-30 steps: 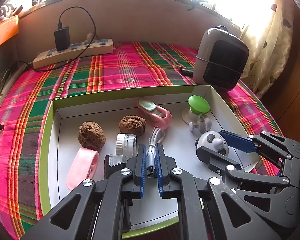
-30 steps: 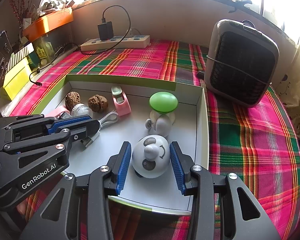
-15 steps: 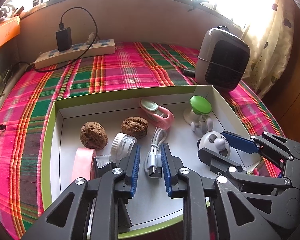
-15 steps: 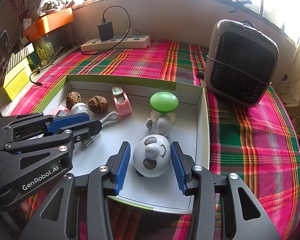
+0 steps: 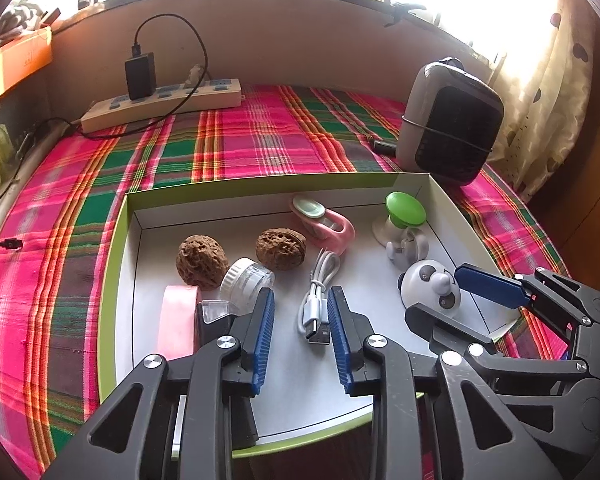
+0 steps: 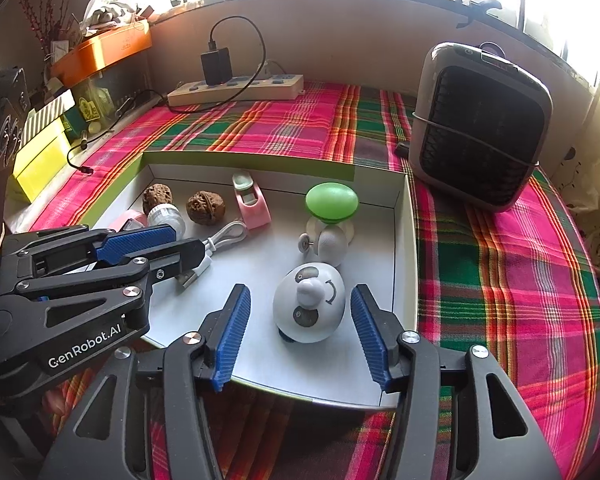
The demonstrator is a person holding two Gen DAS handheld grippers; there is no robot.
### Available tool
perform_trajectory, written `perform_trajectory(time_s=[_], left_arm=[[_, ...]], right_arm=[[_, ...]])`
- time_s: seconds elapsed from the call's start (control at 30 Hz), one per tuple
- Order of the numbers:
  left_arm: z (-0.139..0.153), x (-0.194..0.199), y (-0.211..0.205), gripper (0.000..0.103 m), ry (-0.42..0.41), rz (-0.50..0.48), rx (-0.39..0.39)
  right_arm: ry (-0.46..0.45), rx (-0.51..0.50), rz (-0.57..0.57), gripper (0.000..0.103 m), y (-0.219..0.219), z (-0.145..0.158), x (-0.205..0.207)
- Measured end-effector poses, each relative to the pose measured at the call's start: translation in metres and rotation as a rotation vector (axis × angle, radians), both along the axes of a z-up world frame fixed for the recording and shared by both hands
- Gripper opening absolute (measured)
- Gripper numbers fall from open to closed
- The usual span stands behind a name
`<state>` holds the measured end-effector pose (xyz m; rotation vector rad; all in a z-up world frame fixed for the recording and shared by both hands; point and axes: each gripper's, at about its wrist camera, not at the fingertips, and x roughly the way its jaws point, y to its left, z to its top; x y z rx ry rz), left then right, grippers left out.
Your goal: Organize objects
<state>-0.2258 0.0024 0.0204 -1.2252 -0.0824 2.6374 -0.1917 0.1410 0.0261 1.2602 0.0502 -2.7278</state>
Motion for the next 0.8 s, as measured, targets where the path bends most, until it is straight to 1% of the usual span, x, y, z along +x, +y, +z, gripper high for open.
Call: perform_trajectory(time_s=[0.33, 0.43, 0.5, 0.53, 0.8], left_arm=[[0.015, 0.023, -0.006, 0.026, 0.033, 0.024, -0.024], [0.020, 0.034, -0.010, 0.027, 0.048, 0.059, -0.055], [0.024, 0.043, -0.011, 0.028, 0.073, 0.085, -0.099], [0.026, 0.047, -0.012, 0.028, 0.081, 0.089, -0.109], [0.033, 0.080, -0.025, 0.030, 0.097, 0.144, -0.117]], right_arm=[[0.021, -0.008, -0.026, 0.054, 0.002, 0.007, 0.016], [0.032, -0.007, -0.029, 0.054, 0.002, 0.011, 0.023], [0.037, -0.006, -0.030, 0.054, 0.002, 0.013, 0.027], [0.041, -0.006, -0.029, 0.054, 0.001, 0.015, 0.029], [0.070, -0.008, -0.045, 0.054, 0.005, 0.024, 0.050]])
